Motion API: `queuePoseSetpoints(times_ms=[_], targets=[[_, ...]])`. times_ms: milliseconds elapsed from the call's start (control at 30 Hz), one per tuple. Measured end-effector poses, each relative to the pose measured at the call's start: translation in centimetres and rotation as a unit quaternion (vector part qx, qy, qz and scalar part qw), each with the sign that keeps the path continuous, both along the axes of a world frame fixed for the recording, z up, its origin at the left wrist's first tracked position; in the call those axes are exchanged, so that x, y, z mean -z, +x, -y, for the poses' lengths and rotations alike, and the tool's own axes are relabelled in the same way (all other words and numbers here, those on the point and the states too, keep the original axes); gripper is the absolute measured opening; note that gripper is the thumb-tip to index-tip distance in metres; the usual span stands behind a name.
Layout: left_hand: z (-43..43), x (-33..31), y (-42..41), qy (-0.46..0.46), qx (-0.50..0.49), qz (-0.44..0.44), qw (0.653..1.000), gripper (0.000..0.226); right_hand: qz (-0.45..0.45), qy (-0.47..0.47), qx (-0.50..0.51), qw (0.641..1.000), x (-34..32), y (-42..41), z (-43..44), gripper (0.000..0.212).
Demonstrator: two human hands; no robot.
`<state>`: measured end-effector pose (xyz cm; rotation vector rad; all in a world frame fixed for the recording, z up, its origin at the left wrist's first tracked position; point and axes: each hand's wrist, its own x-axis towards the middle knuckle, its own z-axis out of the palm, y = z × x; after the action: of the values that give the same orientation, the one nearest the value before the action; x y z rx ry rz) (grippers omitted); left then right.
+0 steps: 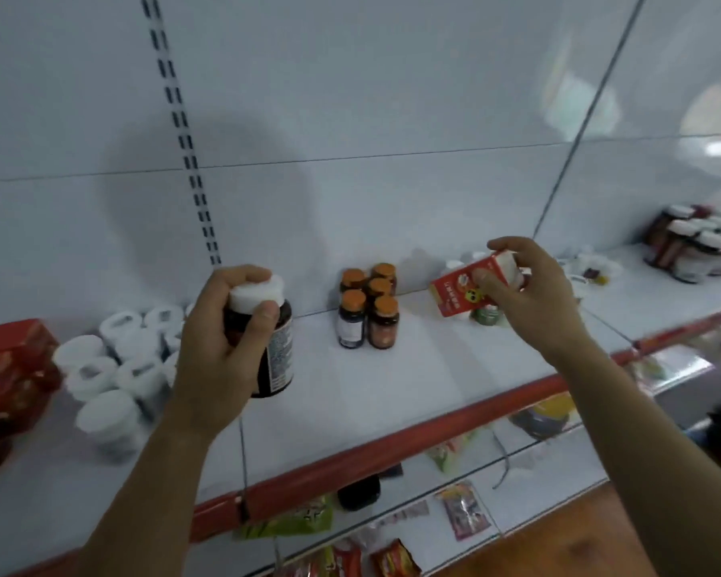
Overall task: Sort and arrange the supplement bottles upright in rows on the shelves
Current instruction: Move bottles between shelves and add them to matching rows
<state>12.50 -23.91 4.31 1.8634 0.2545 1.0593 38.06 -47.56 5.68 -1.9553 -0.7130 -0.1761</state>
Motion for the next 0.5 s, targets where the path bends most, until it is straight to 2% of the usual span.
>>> queuePoseSetpoints(times_ms=[233, 367, 500], targets=[[15.2, 1.9, 16.9, -0.014, 0.058, 0.000, 0.998, 0.024, -0.028, -0.011, 0.079, 0.996, 2.0, 9.2, 16.7, 0.048], [22.3, 1.8, 24.1, -0.057, 0.087, 0.002, 0.995, 0.024, -0.068, 0.012, 0.139, 0.988, 2.4, 14.3, 25.1, 0.042], [26.8, 1.9, 30.8, -0.042, 0.122, -0.027, 0.991, 0.028, -0.095, 0.009, 0.174, 0.980, 2.6, 20.5, 30.7, 0.047]])
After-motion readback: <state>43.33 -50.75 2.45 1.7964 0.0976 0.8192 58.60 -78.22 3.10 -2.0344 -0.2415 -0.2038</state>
